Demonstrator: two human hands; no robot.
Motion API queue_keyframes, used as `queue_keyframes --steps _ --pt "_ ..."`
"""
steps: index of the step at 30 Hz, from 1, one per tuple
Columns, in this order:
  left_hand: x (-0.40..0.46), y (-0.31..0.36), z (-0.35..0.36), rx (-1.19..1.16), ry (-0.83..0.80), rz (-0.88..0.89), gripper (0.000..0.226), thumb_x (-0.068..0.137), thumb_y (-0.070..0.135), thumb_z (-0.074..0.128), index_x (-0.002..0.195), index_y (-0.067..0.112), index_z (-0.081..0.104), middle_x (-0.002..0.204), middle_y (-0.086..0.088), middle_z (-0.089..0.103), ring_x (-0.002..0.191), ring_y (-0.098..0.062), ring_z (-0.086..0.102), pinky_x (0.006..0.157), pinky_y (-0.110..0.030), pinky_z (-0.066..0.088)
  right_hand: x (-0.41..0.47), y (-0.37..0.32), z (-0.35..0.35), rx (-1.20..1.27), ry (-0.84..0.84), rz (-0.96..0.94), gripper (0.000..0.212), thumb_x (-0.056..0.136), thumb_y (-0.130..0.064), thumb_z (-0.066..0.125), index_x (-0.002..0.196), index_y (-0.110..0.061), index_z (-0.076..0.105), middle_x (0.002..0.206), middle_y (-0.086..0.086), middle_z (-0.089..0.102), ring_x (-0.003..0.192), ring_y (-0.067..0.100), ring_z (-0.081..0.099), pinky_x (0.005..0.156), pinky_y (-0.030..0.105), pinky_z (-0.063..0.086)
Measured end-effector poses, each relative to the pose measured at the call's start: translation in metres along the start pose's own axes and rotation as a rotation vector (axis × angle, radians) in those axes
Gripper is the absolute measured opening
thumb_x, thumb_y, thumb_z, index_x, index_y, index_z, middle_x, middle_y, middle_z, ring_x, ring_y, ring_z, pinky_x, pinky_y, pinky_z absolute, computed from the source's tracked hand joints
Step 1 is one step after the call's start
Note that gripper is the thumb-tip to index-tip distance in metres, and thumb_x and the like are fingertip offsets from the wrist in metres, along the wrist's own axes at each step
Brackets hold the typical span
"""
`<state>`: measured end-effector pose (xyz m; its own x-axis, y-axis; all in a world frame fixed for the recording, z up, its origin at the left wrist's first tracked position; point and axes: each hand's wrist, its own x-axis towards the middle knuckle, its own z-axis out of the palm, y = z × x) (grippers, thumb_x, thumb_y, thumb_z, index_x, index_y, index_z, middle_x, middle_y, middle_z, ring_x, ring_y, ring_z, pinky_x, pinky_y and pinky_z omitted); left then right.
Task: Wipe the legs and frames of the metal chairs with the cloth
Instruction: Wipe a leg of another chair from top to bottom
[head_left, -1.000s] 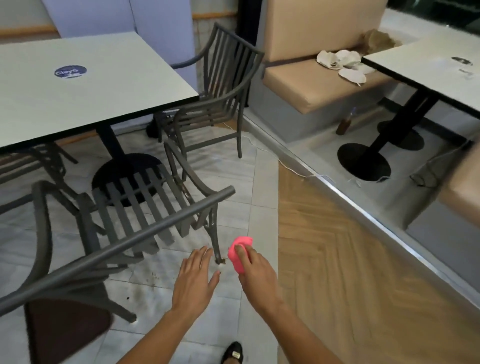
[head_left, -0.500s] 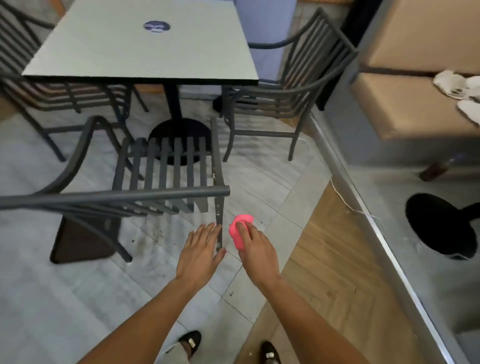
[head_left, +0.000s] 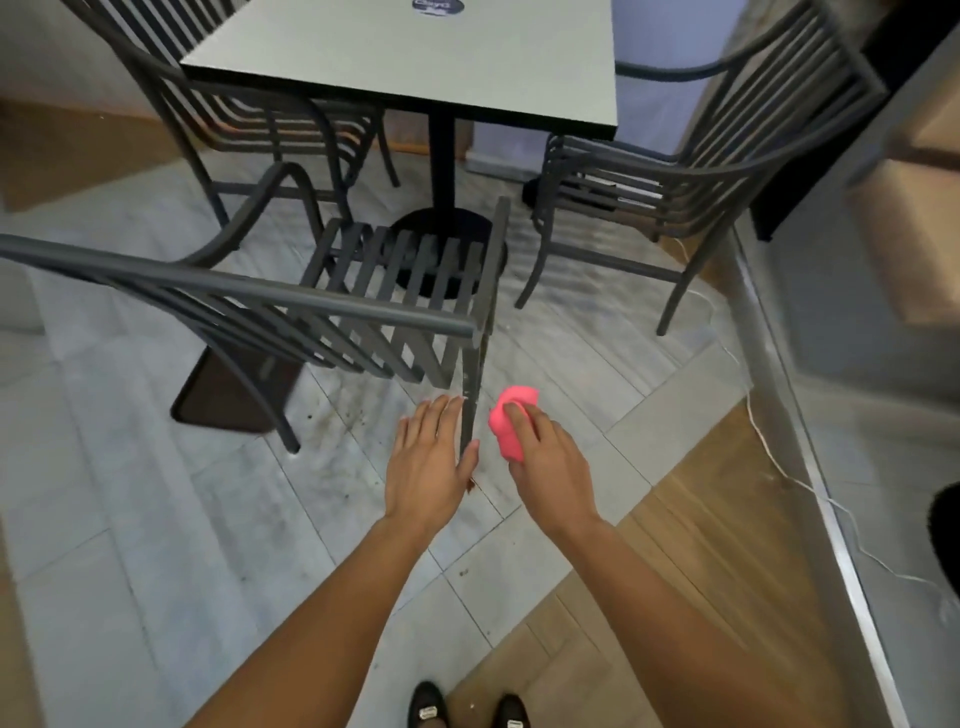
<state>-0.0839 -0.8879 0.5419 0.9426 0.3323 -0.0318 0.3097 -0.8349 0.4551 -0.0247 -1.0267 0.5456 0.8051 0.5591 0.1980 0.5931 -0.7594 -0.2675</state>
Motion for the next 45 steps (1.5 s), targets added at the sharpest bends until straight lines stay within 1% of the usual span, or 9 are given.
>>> queue_keyframes --steps 6,11,17,23,30,35,37,40,45 --pt "0.022 -0.026 0.026 -0.011 0.082 0.030 0.055 0.097 0.041 0.037 0.147 0.023 0.022 0.154 0.005 0.023 0.144 -0.013 0.014 0.119 -0.035 0.012 0.018 -0.003 0.029 0.083 0.222 0.010 0.066 0.063 0.002 0.076 0.121 -0.011 0.047 0.109 0.012 0.063 0.086 0.028 0.063 0.071 0.038 0.054" --pt "0.040 -0.059 0.079 -0.008 0.145 0.080 0.054 0.096 0.041 0.038 0.145 0.021 0.028 0.152 0.004 0.029 0.142 -0.015 0.019 0.118 -0.037 0.017 0.029 0.009 0.087 0.174 0.293 0.070 0.067 0.066 -0.002 0.075 0.122 -0.015 0.040 0.111 0.014 0.059 0.087 0.029 0.059 0.070 0.039 0.053" --pt "0.079 -0.102 0.161 -0.004 0.367 0.185 0.055 0.093 0.046 0.032 0.142 0.021 0.034 0.150 0.003 0.033 0.141 -0.014 0.020 0.116 -0.035 0.018 0.043 0.044 0.175 0.288 0.385 0.025 0.066 0.072 -0.003 0.067 0.128 -0.020 0.036 0.119 0.010 0.048 0.091 0.024 0.054 0.064 0.038 0.053" --pt "0.129 -0.141 0.227 -0.070 0.621 0.287 0.052 0.093 0.042 0.040 0.140 0.021 0.037 0.152 0.003 0.029 0.142 -0.014 0.019 0.115 -0.037 0.022 0.068 0.077 0.239 0.438 0.632 -0.151 0.060 0.075 -0.004 0.057 0.130 -0.020 0.039 0.127 0.001 0.034 0.106 0.021 0.048 0.076 0.042 0.052" --pt "0.174 -0.162 0.252 -0.129 0.908 0.415 0.044 0.091 0.028 0.055 0.132 0.015 0.049 0.146 -0.004 0.030 0.134 -0.020 0.033 0.105 -0.042 0.040 0.108 0.075 0.238 0.455 0.937 -0.352 0.055 0.076 0.001 0.061 0.130 -0.003 0.048 0.126 0.017 0.043 0.115 0.025 0.047 0.089 0.039 0.048" --pt "0.180 -0.148 0.232 -0.107 1.047 0.533 0.041 0.093 0.024 0.053 0.132 0.013 0.046 0.144 -0.004 0.030 0.137 -0.024 0.030 0.112 -0.036 0.030 0.129 0.060 0.225 0.437 0.969 -0.419 0.052 0.078 -0.006 0.059 0.129 -0.003 0.049 0.128 0.018 0.046 0.117 0.027 0.045 0.094 0.041 0.045" --pt "0.179 -0.139 0.225 -0.114 1.051 0.605 0.042 0.093 0.021 0.052 0.133 0.008 0.045 0.143 -0.005 0.034 0.136 -0.022 0.031 0.115 -0.030 0.024 0.131 0.056 0.224 0.436 0.951 -0.407 0.054 0.077 -0.006 0.060 0.130 -0.004 0.049 0.131 0.017 0.045 0.119 0.027 0.044 0.096 0.041 0.044" --pt "0.175 -0.123 0.226 -0.243 1.005 0.650 0.042 0.093 0.013 0.051 0.133 0.003 0.044 0.140 -0.006 0.042 0.133 -0.014 0.035 0.112 -0.028 0.028 0.133 0.051 0.226 0.430 0.912 -0.395 0.056 0.079 -0.008 0.062 0.132 -0.004 0.046 0.137 0.018 0.041 0.125 0.029 0.041 0.102 0.042 0.041" --pt "0.167 -0.105 0.228 -0.613 0.882 0.524 0.054 0.093 0.005 0.052 0.139 0.023 0.030 0.134 0.017 0.040 0.127 0.003 0.040 0.105 -0.015 0.033 0.136 0.048 0.229 0.403 0.904 -0.377 0.054 0.080 -0.017 0.068 0.130 -0.004 0.050 0.137 0.020 0.040 0.124 0.032 0.043 0.096 0.043 0.047"
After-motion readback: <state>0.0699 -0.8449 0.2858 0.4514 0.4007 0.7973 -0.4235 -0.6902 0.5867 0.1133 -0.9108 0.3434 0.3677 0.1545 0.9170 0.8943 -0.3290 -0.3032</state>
